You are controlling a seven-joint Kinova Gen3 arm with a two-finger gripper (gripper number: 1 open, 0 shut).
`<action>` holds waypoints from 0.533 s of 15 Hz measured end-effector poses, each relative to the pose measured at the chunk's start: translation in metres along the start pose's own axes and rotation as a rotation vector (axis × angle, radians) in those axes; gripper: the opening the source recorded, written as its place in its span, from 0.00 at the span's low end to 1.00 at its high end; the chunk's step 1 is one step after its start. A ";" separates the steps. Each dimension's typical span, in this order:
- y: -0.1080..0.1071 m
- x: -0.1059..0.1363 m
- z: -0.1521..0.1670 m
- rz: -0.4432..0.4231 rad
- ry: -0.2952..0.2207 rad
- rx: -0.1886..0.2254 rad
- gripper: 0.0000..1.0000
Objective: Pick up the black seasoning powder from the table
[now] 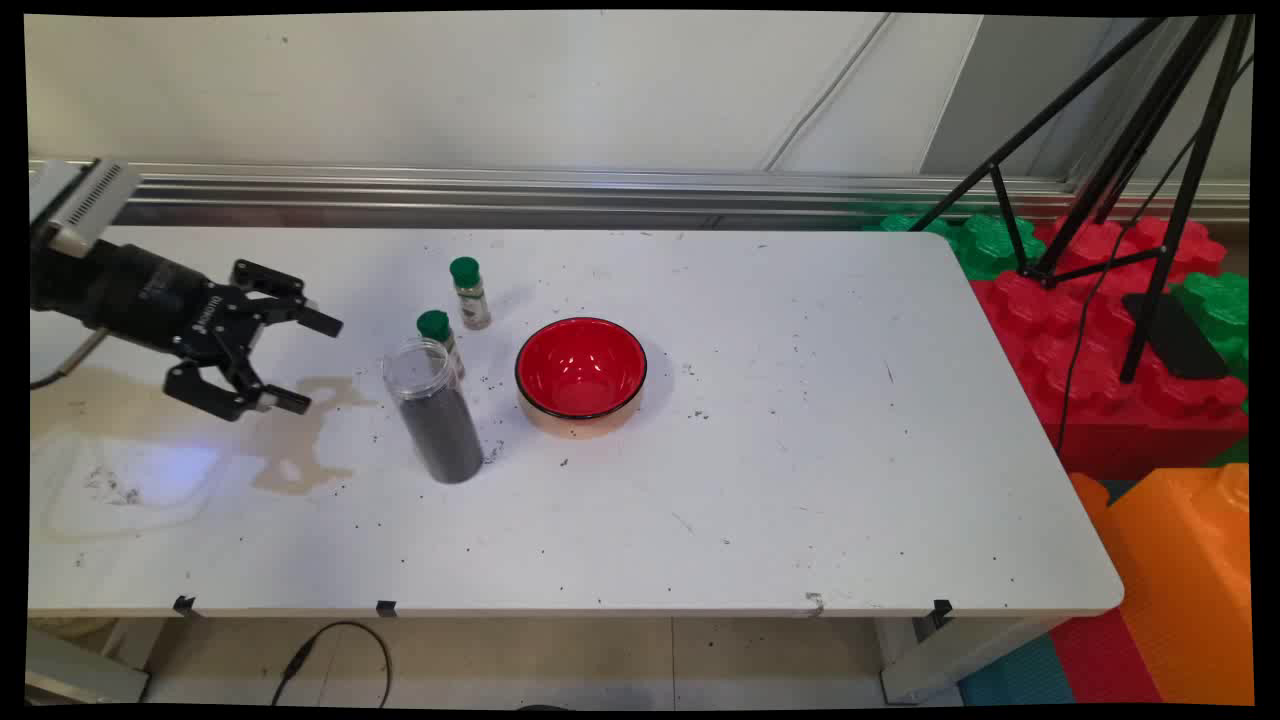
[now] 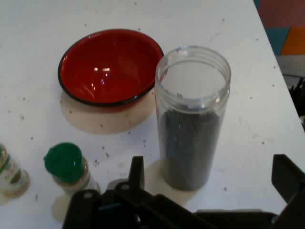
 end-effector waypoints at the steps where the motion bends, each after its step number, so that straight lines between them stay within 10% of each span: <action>1: 0.000 0.001 0.005 0.000 0.008 0.000 1.00; 8: -0.002 0.003 0.039 0.003 0.059 0.003 1.00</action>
